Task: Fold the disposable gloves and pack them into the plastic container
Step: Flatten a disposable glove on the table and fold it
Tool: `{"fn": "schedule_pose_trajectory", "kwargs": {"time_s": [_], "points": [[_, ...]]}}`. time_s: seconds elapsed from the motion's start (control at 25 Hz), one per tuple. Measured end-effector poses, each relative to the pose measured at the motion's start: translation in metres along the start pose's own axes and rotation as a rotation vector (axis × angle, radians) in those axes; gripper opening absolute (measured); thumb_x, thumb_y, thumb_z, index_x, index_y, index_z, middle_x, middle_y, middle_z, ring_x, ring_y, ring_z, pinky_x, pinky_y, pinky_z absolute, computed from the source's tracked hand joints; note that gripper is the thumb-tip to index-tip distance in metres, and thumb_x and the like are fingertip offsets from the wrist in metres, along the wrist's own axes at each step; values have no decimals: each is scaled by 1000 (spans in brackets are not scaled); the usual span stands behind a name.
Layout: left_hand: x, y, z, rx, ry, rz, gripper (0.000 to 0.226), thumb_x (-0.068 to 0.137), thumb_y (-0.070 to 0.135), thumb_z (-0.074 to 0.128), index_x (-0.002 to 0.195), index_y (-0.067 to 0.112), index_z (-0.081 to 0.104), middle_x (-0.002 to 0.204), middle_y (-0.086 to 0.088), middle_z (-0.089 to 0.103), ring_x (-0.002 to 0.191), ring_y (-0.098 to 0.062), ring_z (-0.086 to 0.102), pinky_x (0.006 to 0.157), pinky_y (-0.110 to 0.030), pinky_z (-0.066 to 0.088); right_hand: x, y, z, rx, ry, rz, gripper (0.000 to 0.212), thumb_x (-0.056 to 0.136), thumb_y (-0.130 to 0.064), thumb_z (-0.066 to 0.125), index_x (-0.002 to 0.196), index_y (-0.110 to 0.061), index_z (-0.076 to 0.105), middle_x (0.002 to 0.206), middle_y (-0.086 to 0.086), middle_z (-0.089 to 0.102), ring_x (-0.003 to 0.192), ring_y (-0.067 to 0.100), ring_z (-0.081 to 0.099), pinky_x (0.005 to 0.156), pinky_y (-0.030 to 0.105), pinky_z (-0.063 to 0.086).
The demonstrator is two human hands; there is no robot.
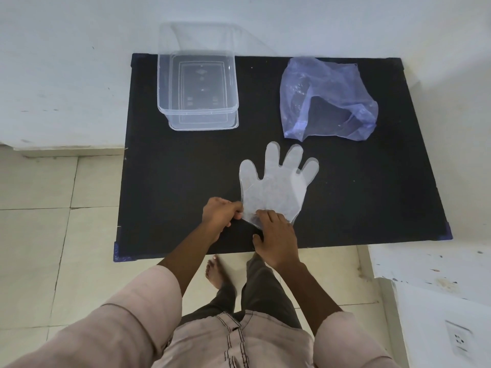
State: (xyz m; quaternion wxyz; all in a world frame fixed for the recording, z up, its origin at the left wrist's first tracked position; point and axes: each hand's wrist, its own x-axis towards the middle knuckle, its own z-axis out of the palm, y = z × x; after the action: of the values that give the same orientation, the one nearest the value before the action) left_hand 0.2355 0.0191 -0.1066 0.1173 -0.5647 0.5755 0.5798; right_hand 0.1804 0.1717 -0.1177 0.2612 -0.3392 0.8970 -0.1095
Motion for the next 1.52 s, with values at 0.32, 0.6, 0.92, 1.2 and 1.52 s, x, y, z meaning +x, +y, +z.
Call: {"fn": "schedule_pose_trajectory", "kwargs": {"time_s": [0.32, 0.6, 0.92, 1.2, 1.52], "points": [[-3, -2, -6, -28, 77, -35, 25, 88, 28, 58, 77, 12, 73, 68, -1, 71, 49, -11, 51, 45, -24, 37, -1, -1, 0, 4, 5, 9, 56, 87, -38, 60, 137, -23, 40, 141, 0, 49, 130, 21, 45, 111, 45, 36], [0, -15, -10, 18, 56, -18, 24, 91, 26, 58, 80, 11, 74, 67, -3, 71, 45, -10, 50, 43, -22, 37, 0, -2, 1, -4, 1, 11, 55, 87, -38, 59, 137, -23, 40, 141, 0, 48, 131, 21, 43, 112, 44, 35], [2, -5, -6, 38, 17, -32, 16, 78, 24, 75, 78, 8, 74, 64, -4, 70, 42, -10, 48, 40, -21, 37, -1, -1, 1, 9, 29, -2, 54, 86, -37, 60, 135, -22, 42, 138, 1, 51, 128, 21, 46, 111, 43, 37], [-1, 9, -3, 6, 2, -26, 19, 77, 20, 75, 84, 3, 74, 63, -4, 63, 53, -13, 50, 49, -25, 38, 4, -7, 0, 41, 86, 20, 55, 82, -50, 63, 128, -25, 47, 133, 1, 53, 121, 22, 48, 104, 43, 42], [-13, 26, 0, -78, -34, -4, 13, 77, 18, 75, 76, 8, 68, 60, -2, 55, 53, -11, 48, 46, -22, 35, 25, -17, -5, 190, 226, 78, 41, 88, -51, 55, 111, -20, 65, 111, 2, 69, 100, 19, 59, 95, 37, 45]]}}
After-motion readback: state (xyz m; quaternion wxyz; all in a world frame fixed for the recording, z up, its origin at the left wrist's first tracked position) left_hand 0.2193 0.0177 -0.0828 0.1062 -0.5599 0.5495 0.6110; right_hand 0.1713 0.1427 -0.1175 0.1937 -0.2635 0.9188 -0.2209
